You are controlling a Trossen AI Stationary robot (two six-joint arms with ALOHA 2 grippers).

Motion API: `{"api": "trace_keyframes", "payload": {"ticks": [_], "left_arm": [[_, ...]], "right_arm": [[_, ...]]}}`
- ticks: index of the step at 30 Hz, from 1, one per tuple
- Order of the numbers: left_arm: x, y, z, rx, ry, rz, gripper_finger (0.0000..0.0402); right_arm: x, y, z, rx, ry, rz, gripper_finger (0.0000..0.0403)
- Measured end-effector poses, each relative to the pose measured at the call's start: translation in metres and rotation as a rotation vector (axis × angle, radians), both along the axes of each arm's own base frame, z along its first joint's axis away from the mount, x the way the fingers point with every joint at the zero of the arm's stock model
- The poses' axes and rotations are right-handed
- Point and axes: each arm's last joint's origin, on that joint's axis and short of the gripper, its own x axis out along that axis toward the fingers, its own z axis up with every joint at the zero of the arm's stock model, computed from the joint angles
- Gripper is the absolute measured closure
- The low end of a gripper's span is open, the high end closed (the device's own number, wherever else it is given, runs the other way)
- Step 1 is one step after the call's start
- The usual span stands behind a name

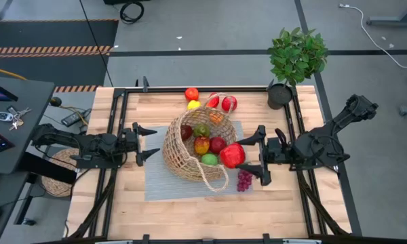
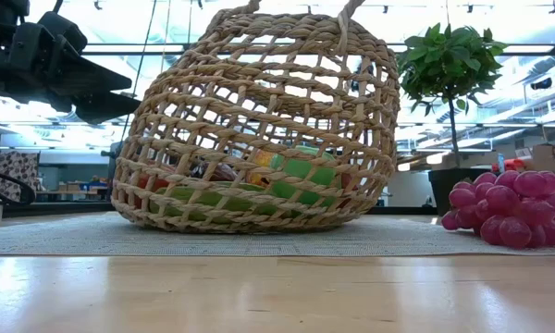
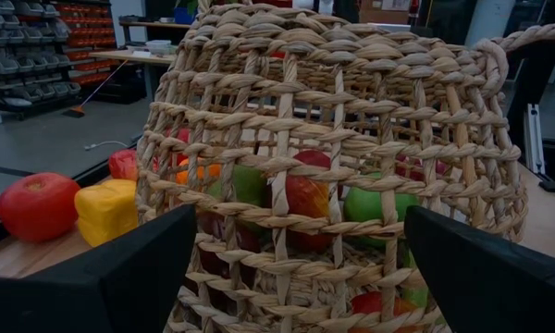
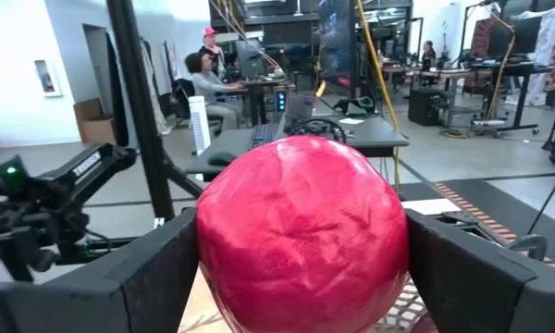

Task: Build produce basket
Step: Put the bottom red apple into the mesh basket

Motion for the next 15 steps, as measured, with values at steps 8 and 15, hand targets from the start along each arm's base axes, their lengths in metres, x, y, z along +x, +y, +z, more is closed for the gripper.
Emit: {"api": "trace_keyframes", "payload": {"ticks": [8,15], "left_arm": [[0.0,0.0,0.0,0.0,0.0,0.0,0.0008],[0.0,0.0,0.0,0.0,0.0,0.0,0.0008]], "right_arm": [[0.01,-0.018,0.001,0.04,-0.009,0.011,0.0049],[0.016,-0.032,0.013,0.069,-0.053,0.026,0.0049]]}}
